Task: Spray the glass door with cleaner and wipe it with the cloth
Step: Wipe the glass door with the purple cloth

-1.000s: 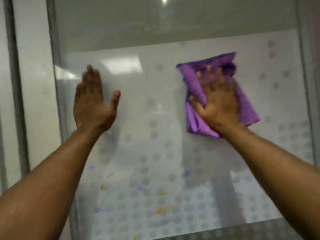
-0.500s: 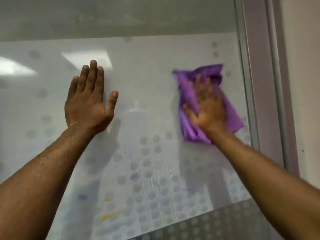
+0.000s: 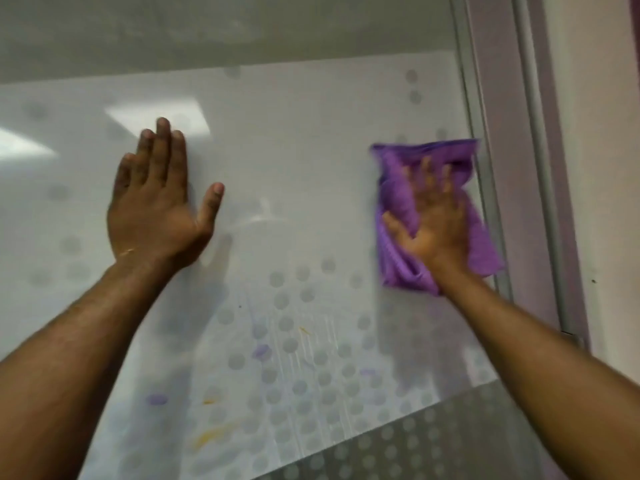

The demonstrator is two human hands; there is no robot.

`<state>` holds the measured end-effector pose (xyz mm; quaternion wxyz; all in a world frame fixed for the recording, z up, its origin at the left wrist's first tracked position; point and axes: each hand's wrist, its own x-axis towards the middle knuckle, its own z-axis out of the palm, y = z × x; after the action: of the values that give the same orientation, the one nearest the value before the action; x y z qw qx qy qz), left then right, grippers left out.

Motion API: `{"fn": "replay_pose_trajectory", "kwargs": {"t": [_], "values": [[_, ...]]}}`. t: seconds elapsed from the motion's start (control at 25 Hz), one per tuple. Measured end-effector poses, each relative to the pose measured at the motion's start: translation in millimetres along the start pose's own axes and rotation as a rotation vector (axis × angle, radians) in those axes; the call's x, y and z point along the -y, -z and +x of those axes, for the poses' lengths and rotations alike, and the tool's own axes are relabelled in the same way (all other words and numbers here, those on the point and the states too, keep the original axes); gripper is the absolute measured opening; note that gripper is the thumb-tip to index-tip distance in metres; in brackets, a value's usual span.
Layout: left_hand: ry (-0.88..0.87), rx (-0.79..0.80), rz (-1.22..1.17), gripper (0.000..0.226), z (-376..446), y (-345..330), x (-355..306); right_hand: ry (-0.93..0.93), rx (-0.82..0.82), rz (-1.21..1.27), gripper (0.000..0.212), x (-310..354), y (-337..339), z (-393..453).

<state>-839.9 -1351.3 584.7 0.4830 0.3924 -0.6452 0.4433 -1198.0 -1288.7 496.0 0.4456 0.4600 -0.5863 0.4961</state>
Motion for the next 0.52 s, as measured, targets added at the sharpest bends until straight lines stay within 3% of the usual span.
{"fn": "replay_pose_trajectory", "kwargs": {"t": [0.12,0.2,0.36,0.44,0.52], "values": [[-0.027,-0.015,-0.119,0.081,7.7,-15.4,9.0,0.356,0.148,0.000,0.076,-3.5,2.6,-99.7],[-0.037,-0.015,-0.189,0.080,8.5,-28.5,17.9,0.295,0.169,-0.036,0.078,-36.4,7.6,-126.5],[-0.068,-0.050,-0.208,0.077,8.3,-22.9,15.3,-0.147,0.044,-0.039,0.083,-35.2,4.8,-48.4],[-0.045,-0.037,-0.148,0.078,6.3,-11.4,13.4,-0.117,0.036,-0.028,0.084,3.3,-1.8,-49.9],[-0.025,-0.028,-0.064,0.079,3.2,-6.3,11.0,0.127,0.106,0.017,0.083,32.1,-2.2,-98.3]]}}
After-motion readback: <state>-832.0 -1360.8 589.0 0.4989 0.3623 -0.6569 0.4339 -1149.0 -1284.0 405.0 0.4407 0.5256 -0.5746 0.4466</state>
